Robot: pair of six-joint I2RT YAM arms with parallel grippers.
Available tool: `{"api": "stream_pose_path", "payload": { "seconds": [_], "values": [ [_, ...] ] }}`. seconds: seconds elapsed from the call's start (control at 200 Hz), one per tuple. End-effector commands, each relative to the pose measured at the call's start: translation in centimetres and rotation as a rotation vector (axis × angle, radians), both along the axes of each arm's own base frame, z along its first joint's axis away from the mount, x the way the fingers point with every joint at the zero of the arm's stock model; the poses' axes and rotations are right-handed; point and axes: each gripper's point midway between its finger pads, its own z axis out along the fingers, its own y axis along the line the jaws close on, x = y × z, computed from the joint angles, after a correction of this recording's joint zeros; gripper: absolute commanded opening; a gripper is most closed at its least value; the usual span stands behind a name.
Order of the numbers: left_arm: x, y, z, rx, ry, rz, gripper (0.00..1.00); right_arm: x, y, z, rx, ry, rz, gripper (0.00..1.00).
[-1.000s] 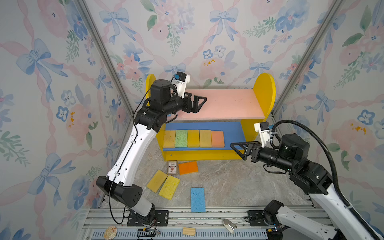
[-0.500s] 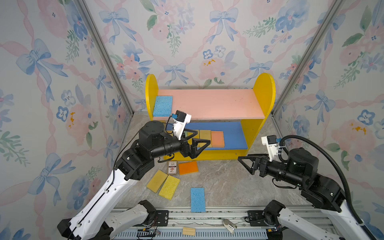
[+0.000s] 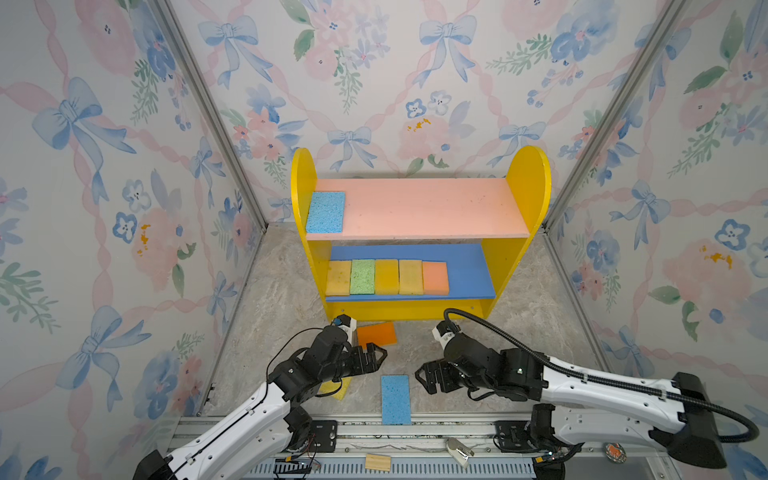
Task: Place and organize the cleaning sponges onto the shelf
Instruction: 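Lower both grippers toward the second blue sponge on the floor, then grasp the second blue sponge with the right gripper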
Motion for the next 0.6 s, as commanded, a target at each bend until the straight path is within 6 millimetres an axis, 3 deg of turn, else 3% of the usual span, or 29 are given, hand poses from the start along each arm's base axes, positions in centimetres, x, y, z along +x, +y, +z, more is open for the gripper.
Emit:
{"api": "stream_pose_path", "payload": {
  "seconds": [0.0,0.145,0.28,0.47,0.595],
  "values": [
    [1.3,-0.4,2.0,-0.090,-0.052,0.051,0.98,0.0,3.5,-1.3,0.060,0.016,-0.002,0.91],
    [1.4,0.0,2.4,-0.105,-0.071,0.053,0.98,-0.3,5.7,-4.7,0.021,0.077,0.015,0.82],
    [1.6,0.3,2.9,-0.120,-0.094,0.054,0.98,-0.6,6.2,-7.2,-0.009,0.119,0.006,0.75],
    [1.6,0.4,2.8,-0.121,-0.090,0.049,0.98,-0.8,6.3,-8.8,-0.031,0.144,0.007,0.64],
    [1.7,0.6,2.6,-0.115,-0.087,0.049,0.97,-1.0,6.4,-9.6,-0.047,0.156,0.008,0.50]
  ]
}}
